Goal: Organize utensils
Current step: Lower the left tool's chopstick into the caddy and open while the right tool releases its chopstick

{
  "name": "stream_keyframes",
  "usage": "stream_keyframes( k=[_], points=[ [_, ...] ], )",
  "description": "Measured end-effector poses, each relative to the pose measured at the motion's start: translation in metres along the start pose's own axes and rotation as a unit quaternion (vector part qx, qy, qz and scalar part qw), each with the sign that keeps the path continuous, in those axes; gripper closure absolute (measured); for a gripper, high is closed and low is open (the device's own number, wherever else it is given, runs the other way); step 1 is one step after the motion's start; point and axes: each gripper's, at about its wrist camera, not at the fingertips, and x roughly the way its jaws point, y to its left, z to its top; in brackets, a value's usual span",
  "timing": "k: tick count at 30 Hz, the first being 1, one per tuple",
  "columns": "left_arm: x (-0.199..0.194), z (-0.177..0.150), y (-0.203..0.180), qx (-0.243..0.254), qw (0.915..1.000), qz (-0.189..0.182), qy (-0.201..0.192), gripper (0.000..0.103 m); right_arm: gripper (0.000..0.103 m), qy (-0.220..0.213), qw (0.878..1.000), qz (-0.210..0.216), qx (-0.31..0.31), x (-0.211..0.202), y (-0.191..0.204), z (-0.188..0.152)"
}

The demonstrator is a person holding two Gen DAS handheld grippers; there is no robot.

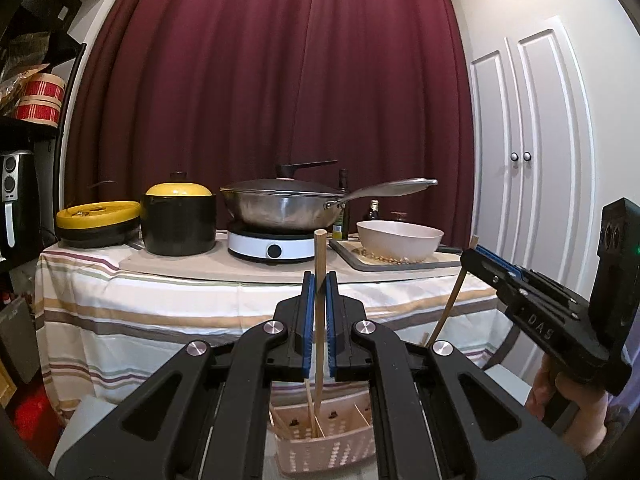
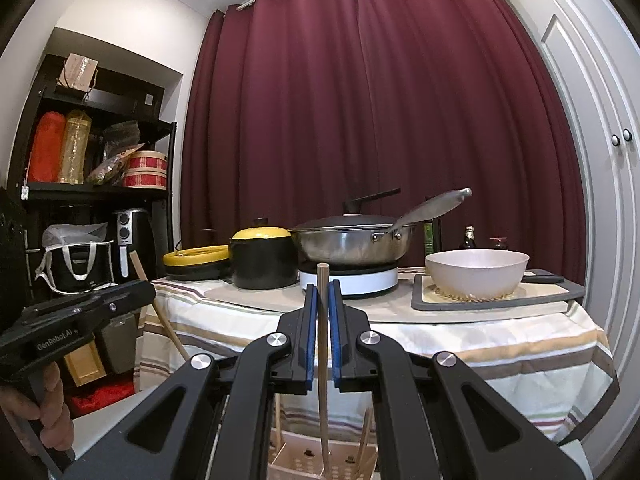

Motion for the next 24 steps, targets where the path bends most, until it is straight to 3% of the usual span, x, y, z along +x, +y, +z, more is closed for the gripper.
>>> stream_keyframes(
  k=[12, 24],
  points=[
    [0.055, -0.033, 0.007, 0.001, 0.9994, 0.021, 0.028, 0.097, 0.096, 0.031, 0.999, -0.012, 0.001, 0.044, -0.016, -0.034],
    [0.076, -0.06, 0.013, 0.002, 0.9973, 0.017, 0.072, 0.097, 0.096, 0.065, 0.998, -0.01, 0.02, 0.061, -0.025, -0.066]
  ],
)
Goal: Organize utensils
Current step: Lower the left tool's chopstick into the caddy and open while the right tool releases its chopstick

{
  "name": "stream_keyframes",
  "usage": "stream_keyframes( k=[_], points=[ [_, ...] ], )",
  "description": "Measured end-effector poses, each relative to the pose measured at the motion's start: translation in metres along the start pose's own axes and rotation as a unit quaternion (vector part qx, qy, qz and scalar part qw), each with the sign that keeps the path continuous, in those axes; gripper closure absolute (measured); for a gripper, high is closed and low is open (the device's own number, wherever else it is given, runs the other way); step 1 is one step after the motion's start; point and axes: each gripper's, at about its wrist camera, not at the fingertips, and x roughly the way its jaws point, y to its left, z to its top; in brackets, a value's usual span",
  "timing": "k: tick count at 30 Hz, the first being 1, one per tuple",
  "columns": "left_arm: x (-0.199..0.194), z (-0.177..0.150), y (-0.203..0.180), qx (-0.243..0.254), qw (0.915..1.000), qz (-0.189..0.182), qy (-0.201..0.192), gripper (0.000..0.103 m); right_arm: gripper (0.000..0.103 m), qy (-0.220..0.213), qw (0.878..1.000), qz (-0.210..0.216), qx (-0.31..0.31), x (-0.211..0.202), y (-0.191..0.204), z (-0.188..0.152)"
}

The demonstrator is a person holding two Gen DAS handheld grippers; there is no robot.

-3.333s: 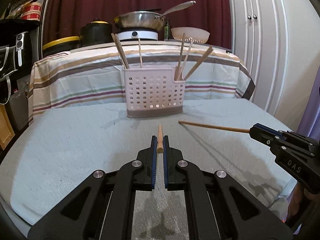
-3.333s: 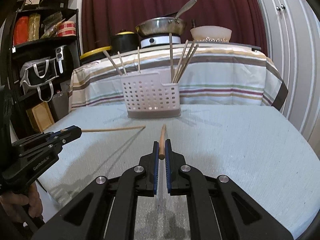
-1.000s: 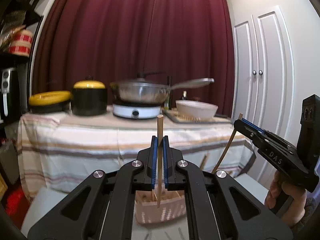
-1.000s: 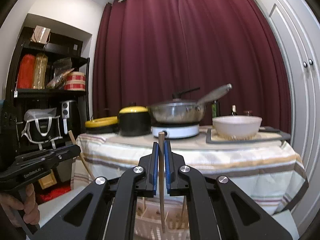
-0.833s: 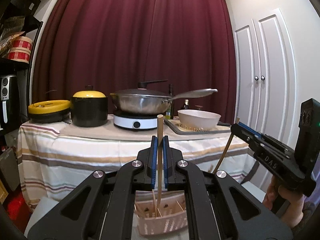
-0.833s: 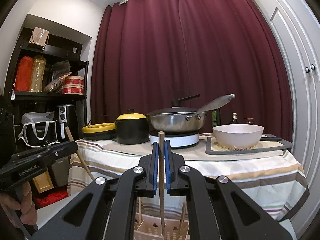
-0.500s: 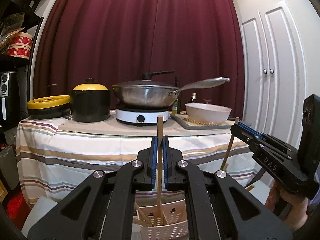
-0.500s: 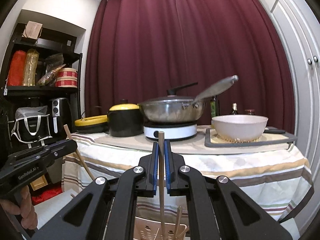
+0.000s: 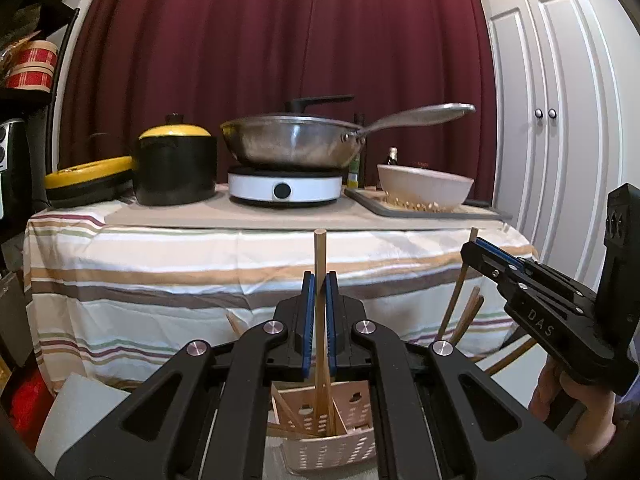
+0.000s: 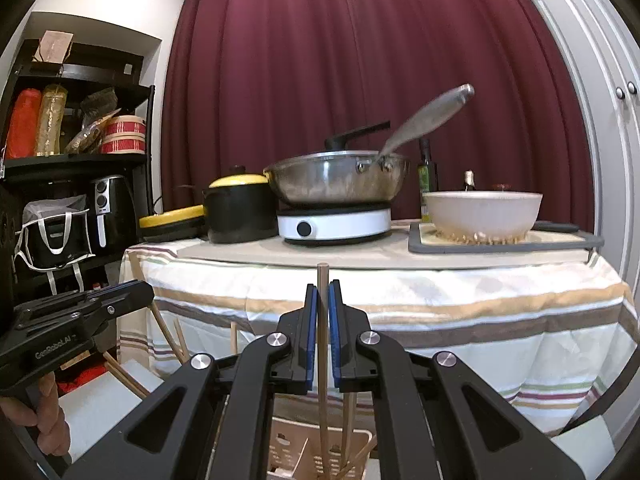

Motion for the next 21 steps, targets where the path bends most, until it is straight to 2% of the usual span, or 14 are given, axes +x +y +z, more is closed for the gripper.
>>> stream_keyframes(
  k=[10, 21],
  points=[
    [0.016, -0.018, -0.004, -0.002, 0.9995, -0.005, 0.032, 0.097, 0.096, 0.023, 1.0, 0.0, 0.003, 0.007, 0.001, -0.017],
    [0.022, -0.026, -0.001, -0.01, 0.999, 0.0, 0.044, 0.097, 0.096, 0.032, 0.999, -0.003, -0.002, 0.008, 0.003, -0.021]
  ],
)
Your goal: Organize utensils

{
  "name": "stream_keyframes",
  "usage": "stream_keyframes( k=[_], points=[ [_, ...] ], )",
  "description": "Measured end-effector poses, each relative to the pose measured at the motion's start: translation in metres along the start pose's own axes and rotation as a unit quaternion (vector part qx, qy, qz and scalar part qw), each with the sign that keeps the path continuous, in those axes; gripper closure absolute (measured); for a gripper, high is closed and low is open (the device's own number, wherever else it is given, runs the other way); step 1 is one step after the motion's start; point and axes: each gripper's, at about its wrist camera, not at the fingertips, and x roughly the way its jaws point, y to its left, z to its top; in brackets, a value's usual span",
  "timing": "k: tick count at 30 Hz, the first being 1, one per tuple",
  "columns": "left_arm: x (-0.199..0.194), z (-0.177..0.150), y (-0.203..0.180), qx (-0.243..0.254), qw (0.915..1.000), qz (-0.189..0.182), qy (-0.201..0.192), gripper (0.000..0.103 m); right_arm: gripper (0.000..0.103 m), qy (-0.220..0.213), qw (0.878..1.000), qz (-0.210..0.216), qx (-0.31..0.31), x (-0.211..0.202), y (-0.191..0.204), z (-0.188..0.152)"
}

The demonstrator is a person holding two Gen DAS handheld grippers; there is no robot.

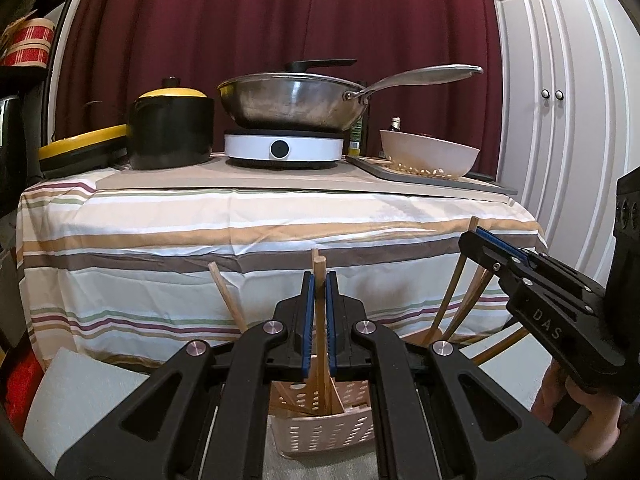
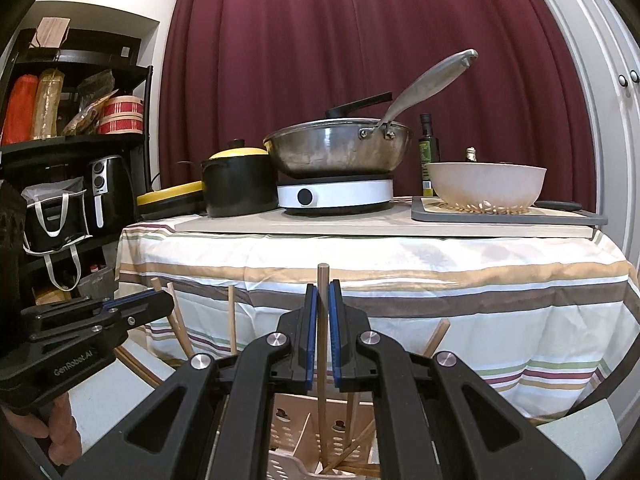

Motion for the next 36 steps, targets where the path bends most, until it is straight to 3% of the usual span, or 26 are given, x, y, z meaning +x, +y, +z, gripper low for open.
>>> stream_keyframes(
  k=[5, 8, 14, 16, 22, 27, 36],
  points=[
    [0.002, 0.0, 0.001, 0.002, 1.0, 0.003, 0.002, 0.094, 0.095, 0.0, 1.0, 0.0, 0.004, 0.0, 0.0, -0.001],
    [0.003, 0.0, 0.004, -0.003, 1.0, 0.005, 0.002, 0.077, 0.092, 0.001, 1.0, 0.0, 0.004, 0.0, 0.0, -0.001],
    [0.004, -0.001, 0.007, -0.006, 0.9999, 0.008, 0.004, 0.07, 0.077, 0.0, 1.0, -0.002, 0.004, 0.0, 0.0, -0.001],
    [0.004, -0.001, 0.008, -0.007, 0.9999, 0.01, 0.002, 0.057, 0.068, -0.001, 1.0, -0.002, 0.006, 0.0, -0.001, -0.001],
    [0.003, 0.0, 0.011, -0.011, 0.9998, 0.017, -0.004, 0.039, 0.048, -0.01, 1.0, -0.005, 0.007, -0.003, 0.0, 0.0],
    [0.0, 0.002, 0.014, -0.016, 0.9997, 0.016, -0.01, 0.024, 0.038, -0.018, 1.0, -0.004, 0.006, -0.007, 0.002, 0.003],
    [-0.015, 0.004, 0.011, 0.002, 0.9985, 0.043, -0.034, 0.011, 0.019, -0.033, 0.999, -0.006, 0.006, -0.019, 0.008, 0.009]
  ],
)
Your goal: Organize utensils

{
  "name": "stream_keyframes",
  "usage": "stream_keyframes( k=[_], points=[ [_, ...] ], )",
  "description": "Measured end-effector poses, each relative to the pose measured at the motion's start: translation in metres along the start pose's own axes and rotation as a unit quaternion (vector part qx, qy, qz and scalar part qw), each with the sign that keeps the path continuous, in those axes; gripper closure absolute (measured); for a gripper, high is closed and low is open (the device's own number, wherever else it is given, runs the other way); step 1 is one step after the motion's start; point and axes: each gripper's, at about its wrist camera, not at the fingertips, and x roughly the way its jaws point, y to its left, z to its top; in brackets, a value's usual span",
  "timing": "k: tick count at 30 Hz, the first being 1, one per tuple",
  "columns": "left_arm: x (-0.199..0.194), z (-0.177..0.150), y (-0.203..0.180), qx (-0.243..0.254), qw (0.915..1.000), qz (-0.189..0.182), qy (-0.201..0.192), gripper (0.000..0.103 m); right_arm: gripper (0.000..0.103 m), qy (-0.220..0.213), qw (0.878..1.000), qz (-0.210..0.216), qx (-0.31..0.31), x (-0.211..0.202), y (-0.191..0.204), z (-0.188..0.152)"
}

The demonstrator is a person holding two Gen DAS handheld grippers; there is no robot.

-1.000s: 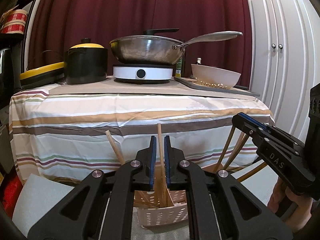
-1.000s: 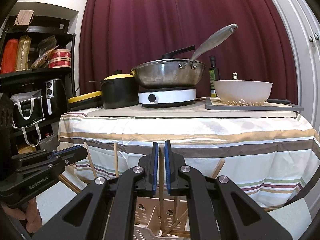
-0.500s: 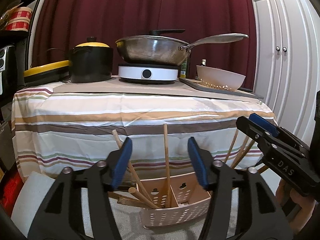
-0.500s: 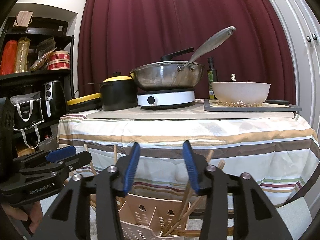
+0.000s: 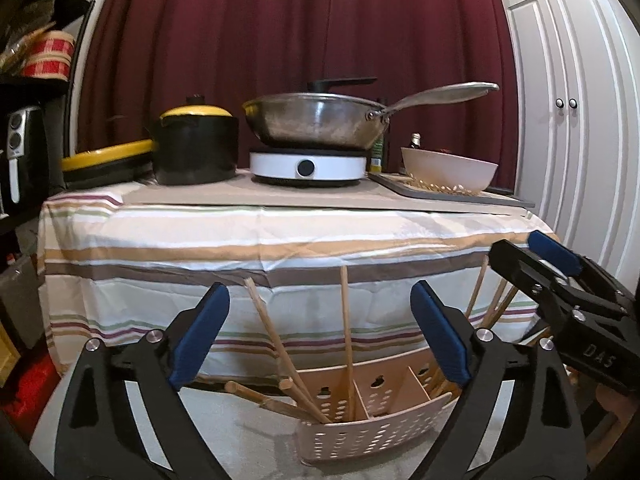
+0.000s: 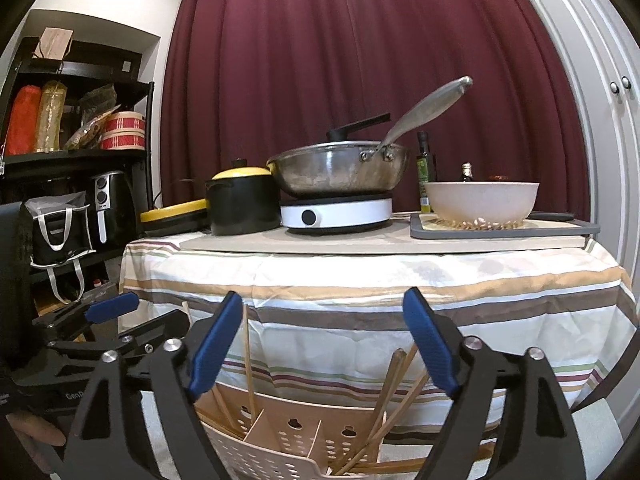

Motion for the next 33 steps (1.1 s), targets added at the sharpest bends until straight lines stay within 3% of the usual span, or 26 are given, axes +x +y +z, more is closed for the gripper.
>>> stream_keyframes(
  k=[4, 13, 33],
  points=[
    [-0.01, 0.003, 0.001, 0.0, 0.9999, 0.014, -0.006, 0.005, 0.017, -0.007, 1.0, -0.023, 0.001, -0.01, 0.003, 0.003],
    [-0.047, 0.002, -0.01, 0.033, 0.9971, 0.063, -0.027, 0.004, 0.016, 0.009, 0.998, -0.061, 0.008, -0.034, 0.005, 0.002],
    [-0.167, -0.007, -0.012, 0.001, 0.9975, 0.056, -0.042, 0.004, 0.015, 0.019, 0.997, -0.075, 0.007, -0.127, 0.029, -0.003]
  ],
)
